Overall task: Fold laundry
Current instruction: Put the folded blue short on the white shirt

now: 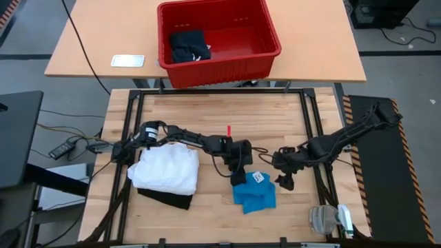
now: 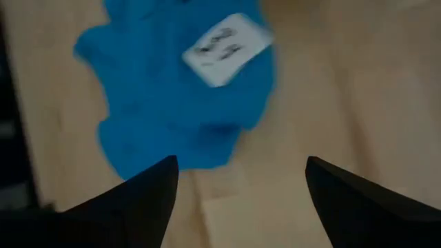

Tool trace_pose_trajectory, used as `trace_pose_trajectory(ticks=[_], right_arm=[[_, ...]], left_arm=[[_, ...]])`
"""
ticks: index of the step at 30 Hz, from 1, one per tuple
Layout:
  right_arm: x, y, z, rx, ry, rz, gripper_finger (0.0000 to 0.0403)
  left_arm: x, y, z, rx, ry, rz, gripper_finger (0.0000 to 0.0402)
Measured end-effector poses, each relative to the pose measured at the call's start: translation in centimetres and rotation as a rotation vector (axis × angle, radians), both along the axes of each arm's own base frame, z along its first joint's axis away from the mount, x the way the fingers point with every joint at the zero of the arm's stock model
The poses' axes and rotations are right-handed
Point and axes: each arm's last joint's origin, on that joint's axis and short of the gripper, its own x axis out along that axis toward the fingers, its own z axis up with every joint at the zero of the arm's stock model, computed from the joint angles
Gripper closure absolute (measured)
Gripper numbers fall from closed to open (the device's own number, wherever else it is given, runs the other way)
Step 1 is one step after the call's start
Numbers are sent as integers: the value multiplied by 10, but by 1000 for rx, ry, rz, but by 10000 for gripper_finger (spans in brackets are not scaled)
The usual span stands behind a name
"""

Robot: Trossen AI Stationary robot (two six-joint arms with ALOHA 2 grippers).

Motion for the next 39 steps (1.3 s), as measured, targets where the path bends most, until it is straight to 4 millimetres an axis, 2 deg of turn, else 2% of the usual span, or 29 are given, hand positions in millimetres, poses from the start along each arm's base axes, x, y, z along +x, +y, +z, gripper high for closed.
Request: trace_pose_trajectory(ticks=[3,7,8,11,13,16,20,25,30,35,39], right_arm=[[4,3,-6,12,26,28,99],[10,0,-14,-46,52,-11,125],[11,-2,-15,-60,53,-29,133],[12,-9,-17,-100,69,-81,155],[13,-15,-16,-114,66,-111,169],[12,-22,-13,-136,57,-148,188],[13,-31,-9,-159,19,-165,206],[20,-45,-8,-186,-21,-168,215],[28,-66,-5,-215,-87,-237,216],[36,-85,-1,-239,-167,-277,216],[36,-98,0,-264,-176,-299,216]], left_arm=[[0,-6,-2,15,-3,-21,237],[0,-12,-4,28,-24,-46,361],[0,-12,-4,26,-21,-43,380],[0,-6,-4,18,-9,-22,387],[-4,0,3,29,17,-12,392],[-14,11,30,87,17,9,396],[-39,27,89,151,-6,-3,398],[-83,34,155,217,-9,20,400],[-139,34,213,473,-24,51,400],[-195,31,252,849,-7,-12,399],[-223,13,257,1014,105,-144,393]])
